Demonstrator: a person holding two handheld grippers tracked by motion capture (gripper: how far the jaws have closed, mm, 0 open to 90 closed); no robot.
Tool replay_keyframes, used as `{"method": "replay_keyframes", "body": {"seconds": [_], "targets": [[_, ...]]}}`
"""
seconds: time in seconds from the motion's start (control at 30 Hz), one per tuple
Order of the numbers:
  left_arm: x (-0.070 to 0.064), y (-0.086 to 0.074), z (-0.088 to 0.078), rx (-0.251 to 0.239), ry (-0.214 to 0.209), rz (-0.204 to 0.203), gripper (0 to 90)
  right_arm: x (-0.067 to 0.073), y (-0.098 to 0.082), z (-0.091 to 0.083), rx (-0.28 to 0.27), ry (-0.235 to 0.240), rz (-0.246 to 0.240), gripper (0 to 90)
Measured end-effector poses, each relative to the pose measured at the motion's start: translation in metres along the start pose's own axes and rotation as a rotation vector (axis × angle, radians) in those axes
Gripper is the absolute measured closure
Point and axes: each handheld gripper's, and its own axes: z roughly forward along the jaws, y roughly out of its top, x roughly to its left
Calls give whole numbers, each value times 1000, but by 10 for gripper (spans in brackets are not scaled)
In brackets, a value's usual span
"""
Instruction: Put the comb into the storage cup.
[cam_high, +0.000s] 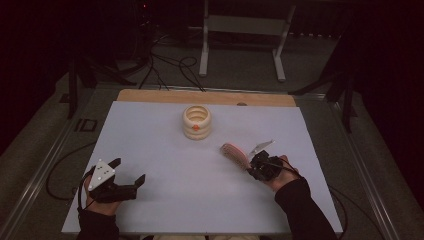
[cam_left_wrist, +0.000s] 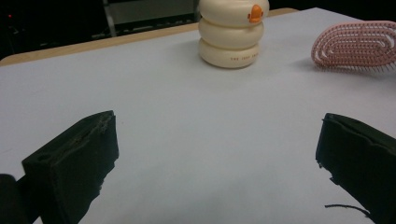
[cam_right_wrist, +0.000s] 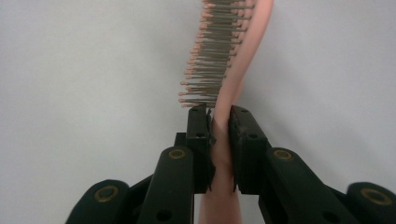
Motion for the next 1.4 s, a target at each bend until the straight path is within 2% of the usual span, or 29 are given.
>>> {"method": "replay_keyframes", "body": {"seconds": [0.23,0.27,0.33,0.43,0.67,0.73,0.83,0.93,1.03,1.07,1.1,1.13,1.23,1.33,1.4], "targets": [[-3,1,3,9,-12,4,3,3,2,-4,-33,-4,-1,795],[-4,1,4,8,-29,-1,3,3,2,-5,-38,-5,-3,794],[-6,2,6,7,-35,1,3,2,2,-8,-63,15,11,794],[-8,2,7,9,-45,1,3,2,1,-8,-65,18,10,794],[-12,3,11,9,-68,0,3,6,2,-13,-111,13,11,795],[-12,3,11,10,-71,0,3,6,3,-14,-115,25,13,795],[-14,4,12,5,-88,-7,3,8,4,-16,-129,31,14,795],[-19,6,17,5,-110,-9,3,11,7,-19,-137,44,-5,795],[-22,7,20,11,-125,-1,3,14,10,-20,-147,52,-6,795],[-26,8,24,12,-143,1,3,15,11,-21,-154,51,-7,795],[-26,8,24,12,-143,1,3,15,11,-21,-154,51,-7,795],[-29,10,29,19,-165,9,3,16,13,-23,-164,58,-13,795],[-32,13,33,20,-182,9,3,20,17,-27,-179,68,-24,795],[-33,18,41,9,-217,-8,3,24,22,-33,-186,96,-52,795],[-33,21,45,3,-226,-14,2,27,25,-36,-196,102,-65,795]]}}
